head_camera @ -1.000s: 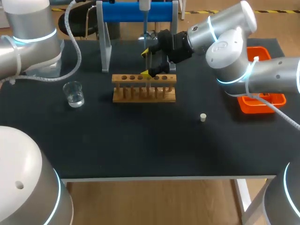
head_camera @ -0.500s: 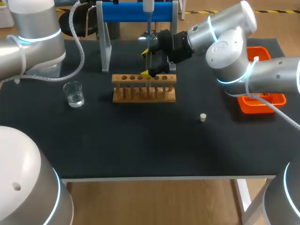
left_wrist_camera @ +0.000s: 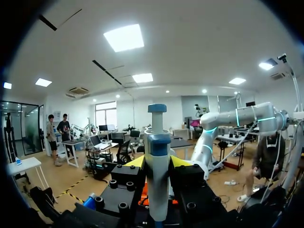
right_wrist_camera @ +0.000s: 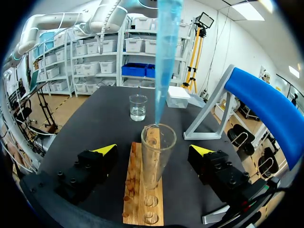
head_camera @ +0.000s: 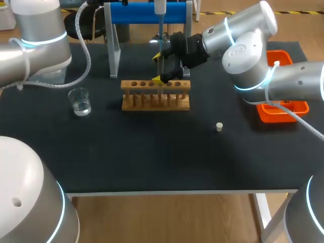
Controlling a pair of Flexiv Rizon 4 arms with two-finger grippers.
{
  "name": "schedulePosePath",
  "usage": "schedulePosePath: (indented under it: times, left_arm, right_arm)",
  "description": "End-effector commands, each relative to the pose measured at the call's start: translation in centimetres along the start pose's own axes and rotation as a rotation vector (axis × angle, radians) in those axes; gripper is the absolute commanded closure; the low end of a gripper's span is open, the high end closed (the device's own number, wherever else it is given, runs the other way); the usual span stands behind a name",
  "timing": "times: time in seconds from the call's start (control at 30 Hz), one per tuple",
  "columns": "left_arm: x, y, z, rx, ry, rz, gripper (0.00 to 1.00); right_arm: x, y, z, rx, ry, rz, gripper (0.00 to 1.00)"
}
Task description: Invert the test tube, pick up the pipette, mount the tip to pipette, aspirate from beaker and dispense into the tube, eject the tip, return the pipette, and cap with the stopper.
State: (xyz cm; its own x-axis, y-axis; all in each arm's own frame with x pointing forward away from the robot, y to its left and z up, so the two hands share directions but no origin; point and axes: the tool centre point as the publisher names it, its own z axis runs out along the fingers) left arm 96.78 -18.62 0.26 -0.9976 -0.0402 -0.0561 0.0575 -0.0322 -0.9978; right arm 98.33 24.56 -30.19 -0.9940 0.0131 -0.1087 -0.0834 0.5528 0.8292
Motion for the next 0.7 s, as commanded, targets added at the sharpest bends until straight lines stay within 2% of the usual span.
schedulePosePath:
  times: [0.03,0.7]
  left_arm:
    - [-0.4,0.2,0.1,0.004,0.008,-0.002,1.00]
    - [-0.7,1.5,0.0,0.010,0.010,-0.018,1.00]
  right_arm:
    - [-0.1,0.1,-0.1,0.005,0.005,0.001,0.00]
    - [-0.1,0.1,-0.1,0.005,0.005,0.001,0.00]
